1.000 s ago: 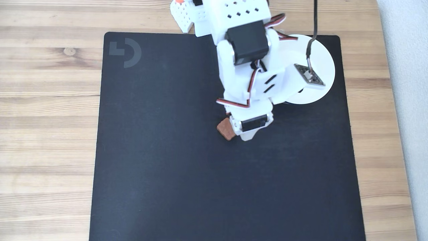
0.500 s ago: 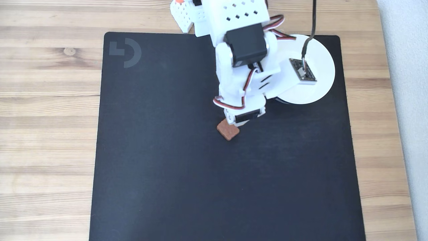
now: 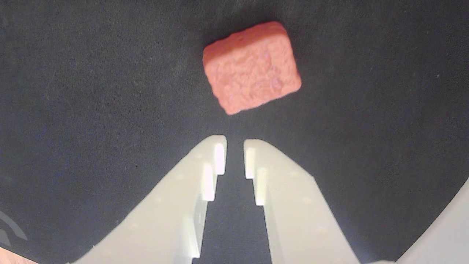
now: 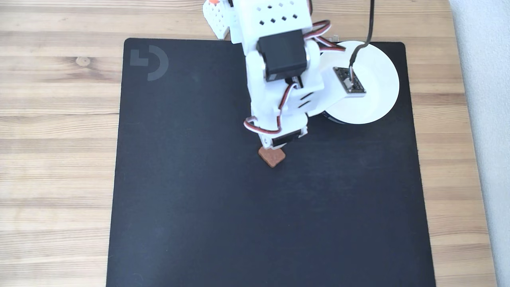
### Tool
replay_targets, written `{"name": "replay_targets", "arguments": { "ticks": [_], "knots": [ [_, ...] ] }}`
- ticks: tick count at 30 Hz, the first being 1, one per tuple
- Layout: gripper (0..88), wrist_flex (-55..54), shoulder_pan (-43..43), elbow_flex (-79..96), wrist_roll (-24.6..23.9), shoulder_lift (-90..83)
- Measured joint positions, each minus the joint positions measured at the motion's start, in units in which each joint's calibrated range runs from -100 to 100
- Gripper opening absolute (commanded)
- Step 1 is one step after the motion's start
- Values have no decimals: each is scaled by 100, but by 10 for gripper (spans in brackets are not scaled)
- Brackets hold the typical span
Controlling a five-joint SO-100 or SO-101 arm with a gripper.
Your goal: Pick up the toy and place it on the plate
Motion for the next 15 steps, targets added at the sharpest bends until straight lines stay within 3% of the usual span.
{"name": "replay_targets", "arguments": {
  "ticks": [15],
  "knots": [
    [22, -304, 166, -19, 0, 300]
  ]
}}
